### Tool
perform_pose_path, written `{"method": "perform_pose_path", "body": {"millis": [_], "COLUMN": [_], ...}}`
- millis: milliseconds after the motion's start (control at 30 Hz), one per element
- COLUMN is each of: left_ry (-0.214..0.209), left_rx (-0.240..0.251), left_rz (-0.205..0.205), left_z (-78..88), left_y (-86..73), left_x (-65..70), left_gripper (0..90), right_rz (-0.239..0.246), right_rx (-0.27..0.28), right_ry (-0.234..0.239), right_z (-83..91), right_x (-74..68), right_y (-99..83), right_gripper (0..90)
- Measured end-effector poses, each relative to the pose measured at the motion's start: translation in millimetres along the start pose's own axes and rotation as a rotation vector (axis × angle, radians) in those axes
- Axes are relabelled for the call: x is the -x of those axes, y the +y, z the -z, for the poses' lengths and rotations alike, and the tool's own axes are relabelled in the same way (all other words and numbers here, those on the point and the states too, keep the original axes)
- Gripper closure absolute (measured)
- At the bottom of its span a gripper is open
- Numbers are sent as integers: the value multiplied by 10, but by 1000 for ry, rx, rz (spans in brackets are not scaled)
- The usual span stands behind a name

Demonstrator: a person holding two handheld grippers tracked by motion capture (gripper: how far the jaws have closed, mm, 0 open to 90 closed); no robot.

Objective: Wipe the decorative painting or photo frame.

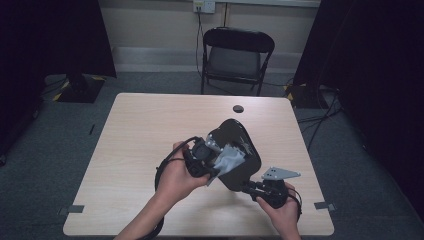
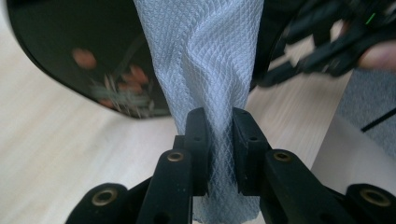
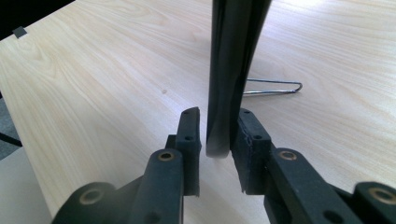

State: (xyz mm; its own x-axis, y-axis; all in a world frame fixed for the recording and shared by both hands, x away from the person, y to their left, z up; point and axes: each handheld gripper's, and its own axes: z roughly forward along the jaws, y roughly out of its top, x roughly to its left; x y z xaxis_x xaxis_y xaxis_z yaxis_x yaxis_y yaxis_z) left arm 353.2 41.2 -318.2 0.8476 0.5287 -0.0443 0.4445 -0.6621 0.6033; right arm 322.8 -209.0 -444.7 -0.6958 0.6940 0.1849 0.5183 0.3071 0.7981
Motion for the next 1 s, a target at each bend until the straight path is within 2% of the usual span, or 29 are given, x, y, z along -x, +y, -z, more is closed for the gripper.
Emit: {"method": "perform_pose_path", "body": {"millis": [33, 167, 233, 367, 700, 1000], "left_ry": [13, 17, 23, -1, -25, -42], "left_rx": [9, 30, 23, 8, -40, -117], "left_rz": [-12, -37, -39, -34, -22, 10], "left_z": [37, 101, 79, -11, -263, -656], "left_y": [45, 173, 205, 190, -7, -300], "left_x": [18, 78, 96, 88, 85, 72], "left_gripper": [784, 783, 782, 783, 784, 783], "right_rz": [0, -6, -10, -9, 0, 2], "right_rx": [1, 4, 5, -4, -5, -7], "right_ry": [1, 3, 4, 2, -5, -7], "right_z": [1, 12, 12, 6, 4, 3], "right_x": [2, 16, 26, 23, 13, 8], "right_y": [-2, -3, -5, -4, 17, 23], "right_gripper": [752, 772, 781, 786, 789, 789]}}
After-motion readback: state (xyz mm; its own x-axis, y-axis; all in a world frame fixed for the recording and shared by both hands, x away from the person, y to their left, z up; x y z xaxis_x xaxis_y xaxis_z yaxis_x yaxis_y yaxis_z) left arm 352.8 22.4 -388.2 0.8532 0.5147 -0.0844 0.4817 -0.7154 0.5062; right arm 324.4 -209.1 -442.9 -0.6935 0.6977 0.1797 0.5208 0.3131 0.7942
